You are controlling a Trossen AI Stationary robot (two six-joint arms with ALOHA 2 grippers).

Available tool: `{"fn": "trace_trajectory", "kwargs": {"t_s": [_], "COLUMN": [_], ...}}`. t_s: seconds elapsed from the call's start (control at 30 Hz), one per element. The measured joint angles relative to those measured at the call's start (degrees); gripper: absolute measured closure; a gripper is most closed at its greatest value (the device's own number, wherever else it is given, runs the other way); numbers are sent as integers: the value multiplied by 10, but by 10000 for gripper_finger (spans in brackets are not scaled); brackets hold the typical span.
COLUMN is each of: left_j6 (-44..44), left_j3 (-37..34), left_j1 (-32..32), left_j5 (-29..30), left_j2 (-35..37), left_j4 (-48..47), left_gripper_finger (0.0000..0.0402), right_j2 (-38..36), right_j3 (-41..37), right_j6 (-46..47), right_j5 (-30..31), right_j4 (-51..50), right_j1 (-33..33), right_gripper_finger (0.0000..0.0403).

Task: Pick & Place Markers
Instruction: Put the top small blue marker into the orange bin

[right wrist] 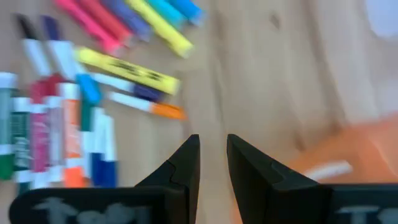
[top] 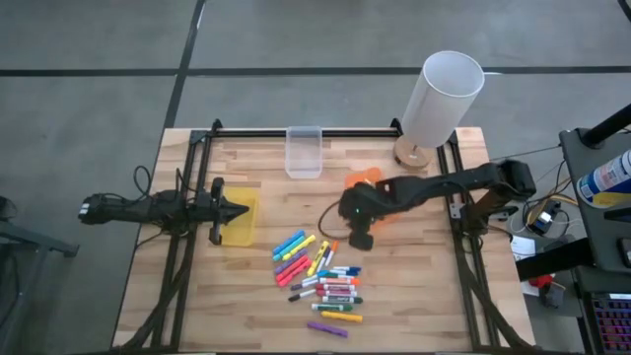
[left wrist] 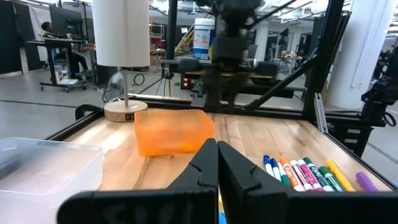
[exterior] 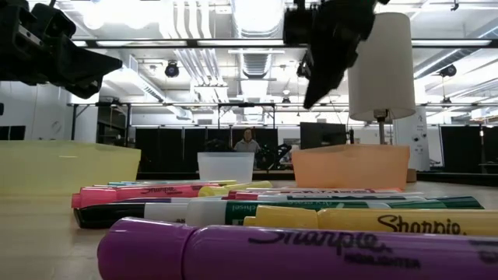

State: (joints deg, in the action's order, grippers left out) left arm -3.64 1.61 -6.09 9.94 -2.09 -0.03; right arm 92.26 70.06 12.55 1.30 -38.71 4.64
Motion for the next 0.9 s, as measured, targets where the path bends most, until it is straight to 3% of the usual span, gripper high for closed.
{"fn": "trace_trajectory", "kwargs": {"t_s": [0.2, 0.4, 0.7, 0.9], "left_j6": [0, 0, 0, 0], "left_j3": [0, 0, 0, 0], "left_j1": [0, 0, 0, 0], "left_j5": [0, 0, 0, 0], "left_j2": [0, 0, 0, 0], "left_j4": [0, 0, 0, 0], "left_gripper_finger": [401, 401, 401, 401], "right_j2": [24, 65, 146, 158], "right_j3": [0, 0, 0, 1], "right_j6": [-34, 21, 53, 58], "right_j5": [-5, 2, 0, 2], "right_j4": [27, 55, 71, 77], "right_j1": [73, 116, 130, 130], "right_gripper_finger": [333, 333, 273, 266]}}
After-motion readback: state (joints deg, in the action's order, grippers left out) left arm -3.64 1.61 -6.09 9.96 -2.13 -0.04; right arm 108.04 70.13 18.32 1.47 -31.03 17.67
